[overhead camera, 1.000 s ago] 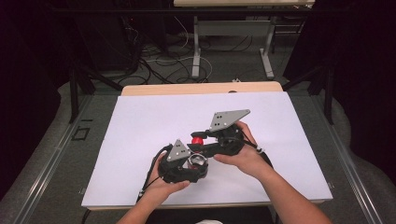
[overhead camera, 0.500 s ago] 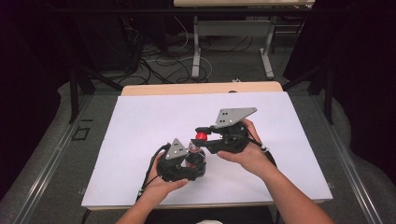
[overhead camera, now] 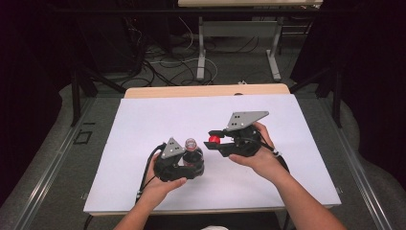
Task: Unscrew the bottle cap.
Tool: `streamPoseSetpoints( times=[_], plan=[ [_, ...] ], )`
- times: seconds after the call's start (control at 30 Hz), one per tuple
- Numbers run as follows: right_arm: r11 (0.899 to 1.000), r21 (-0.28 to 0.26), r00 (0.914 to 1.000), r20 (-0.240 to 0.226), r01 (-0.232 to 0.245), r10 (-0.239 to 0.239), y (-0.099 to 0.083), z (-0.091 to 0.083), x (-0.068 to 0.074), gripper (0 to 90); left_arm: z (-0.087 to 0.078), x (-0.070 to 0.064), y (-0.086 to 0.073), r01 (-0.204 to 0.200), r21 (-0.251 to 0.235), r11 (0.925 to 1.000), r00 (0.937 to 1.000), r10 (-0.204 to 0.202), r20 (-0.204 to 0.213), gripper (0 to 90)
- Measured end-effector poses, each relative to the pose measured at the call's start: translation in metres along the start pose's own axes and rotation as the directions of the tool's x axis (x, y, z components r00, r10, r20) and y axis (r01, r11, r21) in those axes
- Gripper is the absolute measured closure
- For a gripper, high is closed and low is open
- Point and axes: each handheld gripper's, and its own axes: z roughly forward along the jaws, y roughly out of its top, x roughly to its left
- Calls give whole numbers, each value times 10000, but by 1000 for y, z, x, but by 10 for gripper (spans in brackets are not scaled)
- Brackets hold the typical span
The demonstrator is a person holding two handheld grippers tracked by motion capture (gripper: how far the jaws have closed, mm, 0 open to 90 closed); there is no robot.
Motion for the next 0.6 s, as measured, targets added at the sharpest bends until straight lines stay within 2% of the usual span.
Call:
streamPoseSetpoints(
  times=[0.1,0.27,0.43,0.6],
  plan=[
    [9999,132,9999,96,-71,70,-6,-1,-2,609,-3,4,0,100,-109,9999,9998,-102,-175,301],
    [9989,342,9988,374,-319,306,-19,-5,-7,609,-7,8,2,207,-185,9996,9996,-211,-206,300],
    [9968,650,9948,943,-459,397,-32,-9,-11,609,-11,12,4,254,-215,9994,9991,-262,-348,300],
    [9927,883,9852,1574,-821,675,-49,-15,-12,608,-13,14,4,318,-284,9991,9984,-330,-461,300]
  ],
)
